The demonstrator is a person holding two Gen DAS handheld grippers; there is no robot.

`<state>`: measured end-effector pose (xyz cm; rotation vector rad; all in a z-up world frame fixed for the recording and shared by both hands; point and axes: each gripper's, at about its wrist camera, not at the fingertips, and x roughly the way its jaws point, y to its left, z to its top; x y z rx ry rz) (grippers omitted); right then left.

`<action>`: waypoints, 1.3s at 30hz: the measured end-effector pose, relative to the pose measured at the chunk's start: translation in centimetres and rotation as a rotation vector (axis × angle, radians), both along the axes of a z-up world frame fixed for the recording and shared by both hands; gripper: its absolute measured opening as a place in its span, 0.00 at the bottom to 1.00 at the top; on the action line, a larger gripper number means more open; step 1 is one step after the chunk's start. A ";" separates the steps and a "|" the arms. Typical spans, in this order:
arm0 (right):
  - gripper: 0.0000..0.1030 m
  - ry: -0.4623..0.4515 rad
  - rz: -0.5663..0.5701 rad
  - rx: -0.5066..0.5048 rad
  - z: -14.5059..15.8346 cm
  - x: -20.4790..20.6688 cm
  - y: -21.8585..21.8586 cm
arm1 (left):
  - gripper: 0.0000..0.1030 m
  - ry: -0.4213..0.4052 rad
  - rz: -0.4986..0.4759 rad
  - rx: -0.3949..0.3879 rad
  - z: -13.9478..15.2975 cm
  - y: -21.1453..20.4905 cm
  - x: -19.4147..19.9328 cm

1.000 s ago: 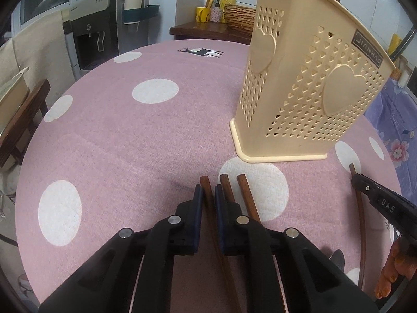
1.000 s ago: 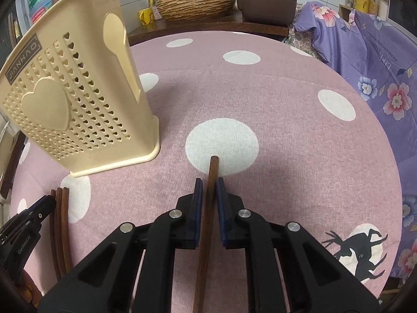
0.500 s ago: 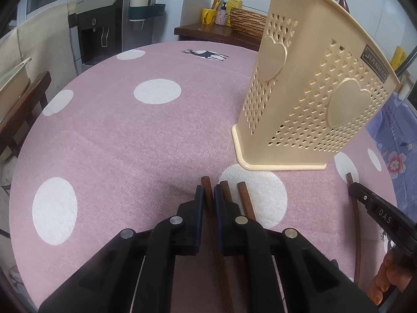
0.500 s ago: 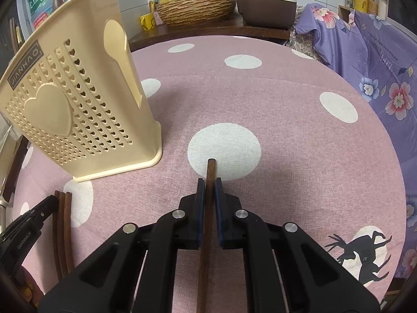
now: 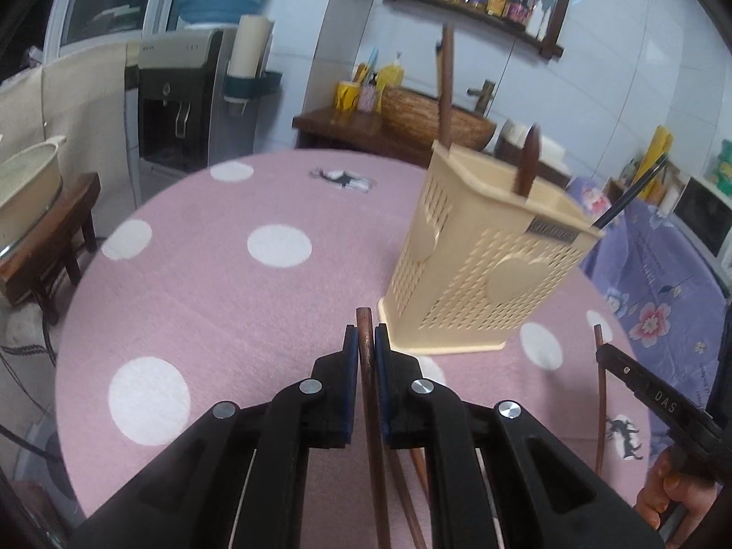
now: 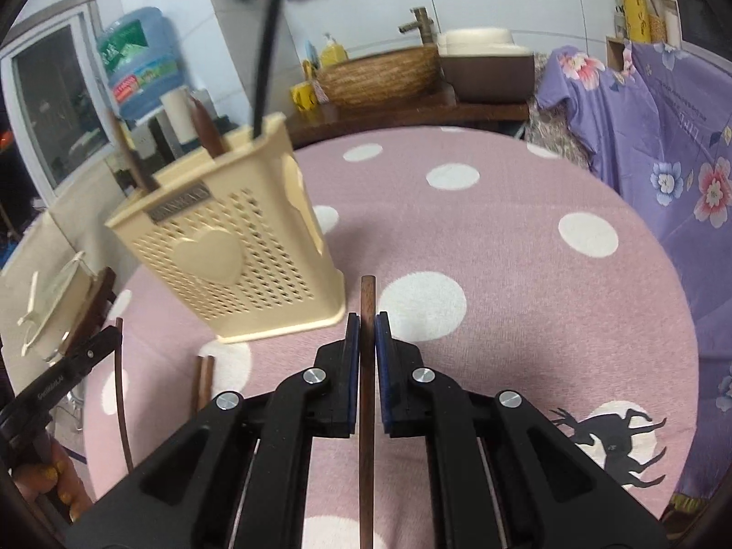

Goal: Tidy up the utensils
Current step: 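Lift both held wooden chopsticks up over the beige basket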

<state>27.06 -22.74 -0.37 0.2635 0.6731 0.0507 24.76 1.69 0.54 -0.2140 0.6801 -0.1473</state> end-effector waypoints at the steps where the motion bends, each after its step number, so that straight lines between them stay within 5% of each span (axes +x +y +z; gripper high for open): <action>1: 0.07 -0.019 0.009 -0.003 0.7 -0.5 0.1 | 0.08 -0.021 -0.003 -0.005 0.7 0.1 -0.4; 13: 0.07 -0.202 0.094 -0.034 7.2 -5.6 0.8 | 0.08 -0.183 -0.031 -0.019 6.1 0.8 -3.6; 39: 0.07 -0.272 0.160 -0.038 12.1 -6.3 1.6 | 0.07 -0.285 -0.066 -0.006 10.3 1.3 -4.4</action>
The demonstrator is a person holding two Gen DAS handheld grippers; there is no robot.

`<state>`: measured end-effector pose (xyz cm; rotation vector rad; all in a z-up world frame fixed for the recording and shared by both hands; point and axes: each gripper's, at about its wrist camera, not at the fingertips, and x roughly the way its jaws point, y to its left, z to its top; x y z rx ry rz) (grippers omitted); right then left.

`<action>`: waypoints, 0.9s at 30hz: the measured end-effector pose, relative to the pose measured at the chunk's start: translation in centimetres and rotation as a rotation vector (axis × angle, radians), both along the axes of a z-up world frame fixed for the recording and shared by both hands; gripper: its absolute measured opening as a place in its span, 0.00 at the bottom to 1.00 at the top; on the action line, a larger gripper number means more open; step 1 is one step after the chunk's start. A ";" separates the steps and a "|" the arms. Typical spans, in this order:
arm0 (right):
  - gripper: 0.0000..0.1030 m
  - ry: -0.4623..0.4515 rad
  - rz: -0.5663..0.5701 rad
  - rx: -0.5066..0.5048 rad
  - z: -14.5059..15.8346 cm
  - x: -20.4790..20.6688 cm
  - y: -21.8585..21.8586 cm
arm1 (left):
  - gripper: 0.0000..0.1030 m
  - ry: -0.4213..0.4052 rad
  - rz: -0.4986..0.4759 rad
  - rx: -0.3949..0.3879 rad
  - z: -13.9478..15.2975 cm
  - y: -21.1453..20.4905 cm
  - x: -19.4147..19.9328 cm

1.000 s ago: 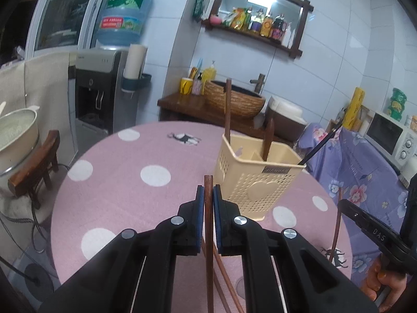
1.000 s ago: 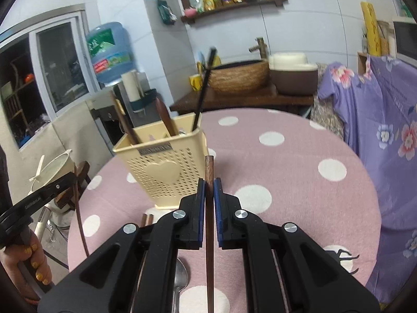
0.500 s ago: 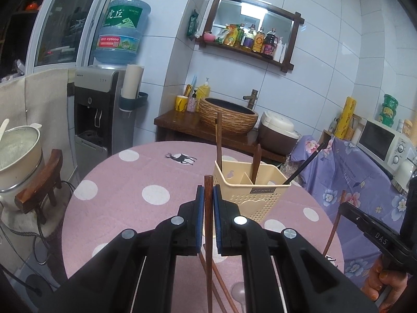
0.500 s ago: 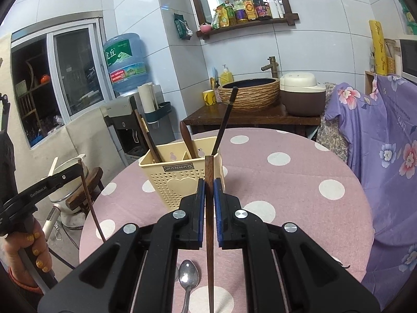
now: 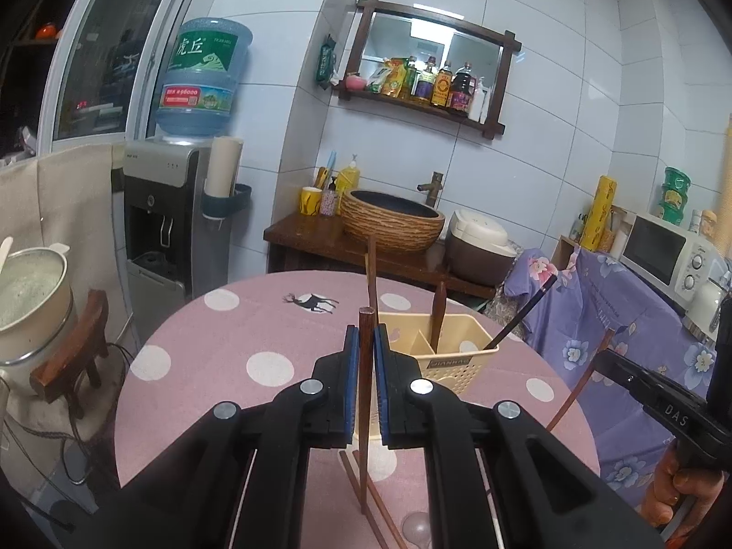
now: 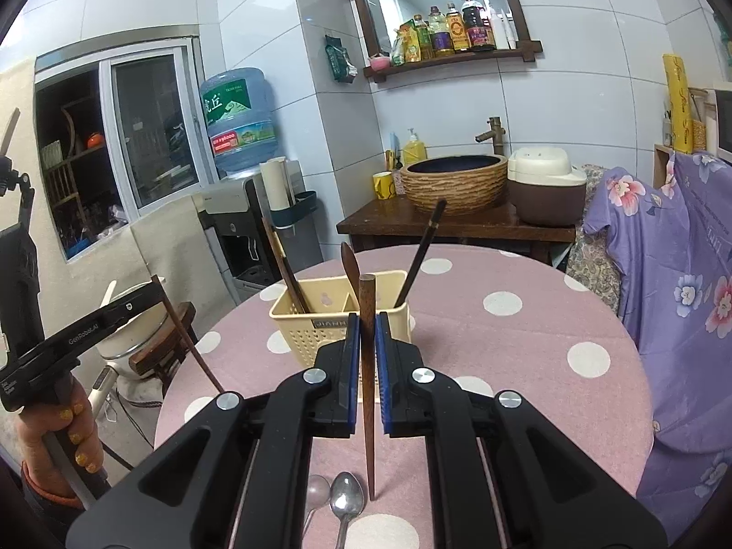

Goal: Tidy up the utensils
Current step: 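Lift both held wooden chopsticks up over the beige basket, then lower both chopsticks into the basket and open both tools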

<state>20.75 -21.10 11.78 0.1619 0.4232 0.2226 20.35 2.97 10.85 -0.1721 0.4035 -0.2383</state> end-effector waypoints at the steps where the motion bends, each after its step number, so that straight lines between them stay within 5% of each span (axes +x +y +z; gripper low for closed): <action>1: 0.07 -0.007 0.003 0.000 0.4 0.1 0.1 | 0.07 -0.004 -0.005 -0.001 0.3 0.0 0.1; 11: 0.07 -0.112 0.046 -0.025 8.4 1.7 1.8 | 0.07 -0.079 -0.091 -0.014 6.7 -1.4 1.5; 18: 0.07 -0.208 -0.032 -0.041 13.7 4.5 2.2 | 0.07 -0.197 -0.049 -0.027 12.5 -2.7 3.3; 27: 0.07 -0.160 -0.091 -0.052 10.8 10.3 3.1 | 0.07 -0.220 0.050 0.006 10.8 -5.4 7.7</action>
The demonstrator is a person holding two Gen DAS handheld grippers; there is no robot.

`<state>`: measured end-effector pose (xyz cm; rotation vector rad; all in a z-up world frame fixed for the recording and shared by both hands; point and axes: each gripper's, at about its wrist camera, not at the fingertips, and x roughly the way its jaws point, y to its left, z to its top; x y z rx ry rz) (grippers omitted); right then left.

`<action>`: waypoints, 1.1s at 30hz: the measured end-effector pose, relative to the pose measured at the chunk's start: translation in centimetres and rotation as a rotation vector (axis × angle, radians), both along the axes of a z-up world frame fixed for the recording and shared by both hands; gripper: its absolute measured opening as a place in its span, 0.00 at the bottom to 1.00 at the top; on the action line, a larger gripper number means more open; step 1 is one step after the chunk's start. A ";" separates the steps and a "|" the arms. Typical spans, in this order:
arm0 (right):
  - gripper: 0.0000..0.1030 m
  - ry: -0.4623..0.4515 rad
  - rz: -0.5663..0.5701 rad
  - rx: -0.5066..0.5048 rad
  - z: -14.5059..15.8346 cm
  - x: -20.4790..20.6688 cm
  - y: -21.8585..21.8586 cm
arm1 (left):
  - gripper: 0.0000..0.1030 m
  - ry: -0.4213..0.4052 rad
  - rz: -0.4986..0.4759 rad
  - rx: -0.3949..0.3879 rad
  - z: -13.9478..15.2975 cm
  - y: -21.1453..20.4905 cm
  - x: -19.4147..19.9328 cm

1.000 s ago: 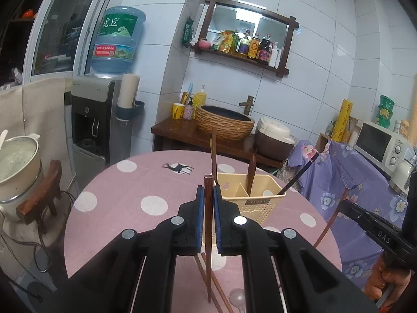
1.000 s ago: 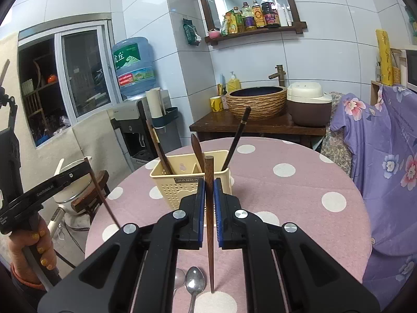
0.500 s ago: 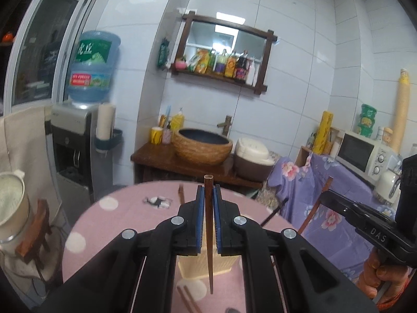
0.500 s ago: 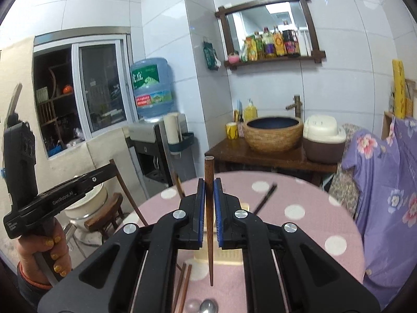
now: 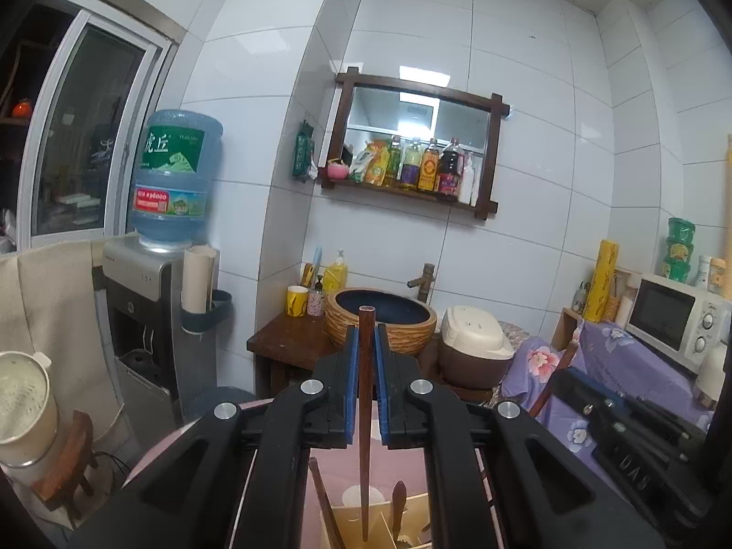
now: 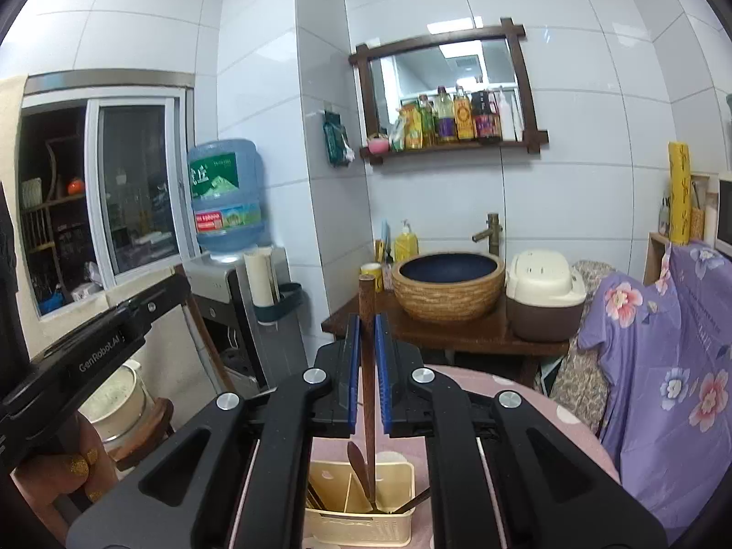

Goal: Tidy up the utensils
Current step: 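Lower both chopsticks into the basket and open both tools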

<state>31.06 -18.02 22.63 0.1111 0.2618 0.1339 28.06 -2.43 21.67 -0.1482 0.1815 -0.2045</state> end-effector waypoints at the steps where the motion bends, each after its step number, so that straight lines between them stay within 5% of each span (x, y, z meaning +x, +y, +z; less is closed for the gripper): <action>1: 0.07 0.020 0.000 0.002 -0.9 0.5 0.0 | 0.07 0.009 0.006 0.010 -0.7 -0.3 0.3; 13: 0.07 0.134 0.001 -0.013 -7.9 2.1 0.0 | 0.07 0.188 0.003 0.035 -9.3 -0.6 2.9; 26: 0.09 0.104 0.001 -0.033 -9.1 1.4 0.1 | 0.06 0.241 -0.024 0.029 -11.6 -0.4 3.0; 28: 0.16 0.099 0.004 -0.038 -9.1 1.1 0.1 | 0.27 0.231 -0.035 0.029 -11.3 -0.2 2.3; 30: 0.41 0.080 0.008 -0.030 -9.1 0.3 -0.1 | 0.50 0.212 -0.035 0.012 -11.2 0.4 1.2; 33: 0.42 0.048 0.008 -0.041 -9.0 -1.2 0.0 | 0.55 0.200 -0.037 0.002 -11.3 1.4 -0.5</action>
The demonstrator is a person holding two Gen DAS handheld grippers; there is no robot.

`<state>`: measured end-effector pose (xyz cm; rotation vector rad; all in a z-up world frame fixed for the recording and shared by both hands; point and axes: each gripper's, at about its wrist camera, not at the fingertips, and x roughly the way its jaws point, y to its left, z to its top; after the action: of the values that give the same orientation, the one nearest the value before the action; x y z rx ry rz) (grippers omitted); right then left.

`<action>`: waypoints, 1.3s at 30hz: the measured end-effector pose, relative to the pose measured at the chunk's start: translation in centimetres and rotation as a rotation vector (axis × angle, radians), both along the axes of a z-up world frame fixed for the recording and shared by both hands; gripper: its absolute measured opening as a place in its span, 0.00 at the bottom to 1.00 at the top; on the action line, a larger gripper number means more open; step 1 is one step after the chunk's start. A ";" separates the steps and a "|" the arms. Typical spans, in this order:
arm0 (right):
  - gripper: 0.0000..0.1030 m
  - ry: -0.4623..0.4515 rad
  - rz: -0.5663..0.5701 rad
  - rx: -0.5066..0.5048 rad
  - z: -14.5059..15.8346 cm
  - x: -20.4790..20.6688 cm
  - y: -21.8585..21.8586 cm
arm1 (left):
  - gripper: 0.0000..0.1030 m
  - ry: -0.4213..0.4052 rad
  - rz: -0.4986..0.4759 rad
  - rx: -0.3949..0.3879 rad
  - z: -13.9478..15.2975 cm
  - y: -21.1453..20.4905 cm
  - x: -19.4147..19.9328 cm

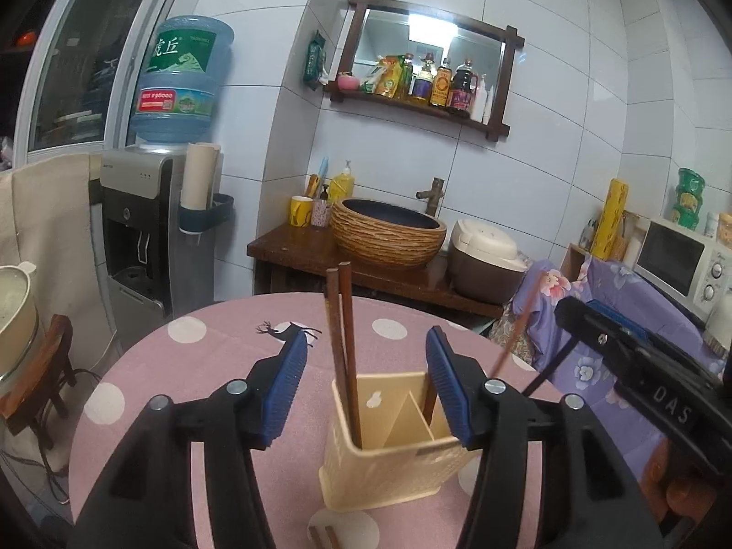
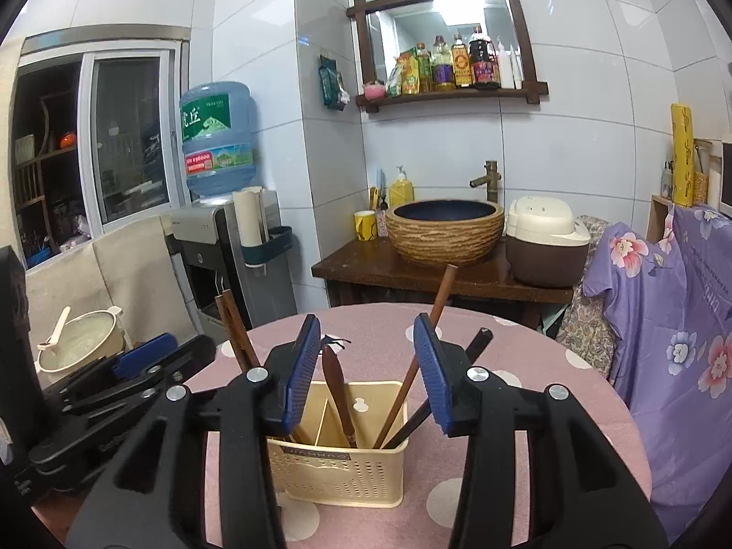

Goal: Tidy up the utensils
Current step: 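Lower both chopsticks into the basket and open both tools, then move the left tool to the wooden chopsticks while the right tool approaches the metal spoon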

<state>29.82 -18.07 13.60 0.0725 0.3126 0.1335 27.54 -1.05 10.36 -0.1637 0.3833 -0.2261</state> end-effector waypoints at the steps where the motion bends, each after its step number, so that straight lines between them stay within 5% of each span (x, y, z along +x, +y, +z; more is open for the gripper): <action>1: 0.42 -0.006 0.004 -0.005 0.0 -0.5 0.1 | 0.59 0.003 0.002 0.001 -0.1 0.3 -0.5; 9: 0.55 0.002 0.077 -0.055 -1.7 -5.2 1.2 | 0.78 0.097 0.029 -0.016 -3.2 3.5 -3.5; 20: 0.57 0.266 0.083 -0.077 -10.9 -7.4 1.0 | 0.86 0.302 0.021 0.023 -10.5 4.7 -6.4; 23: 0.57 0.342 0.095 -0.065 -13.5 -7.7 1.3 | 0.84 0.332 0.013 0.057 -11.9 4.0 -7.2; 30: 0.57 0.459 0.106 -0.070 -17.9 -9.3 2.1 | 0.57 0.375 -0.023 0.092 -13.7 3.1 -8.3; 39: 0.57 0.543 0.115 -0.139 -20.9 -10.8 3.7 | 0.49 0.413 -0.034 0.104 -15.1 2.9 -9.1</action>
<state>19.02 -14.35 -7.29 -0.0496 0.8676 0.2051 18.40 1.83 -4.77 -0.1009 0.8071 -0.2052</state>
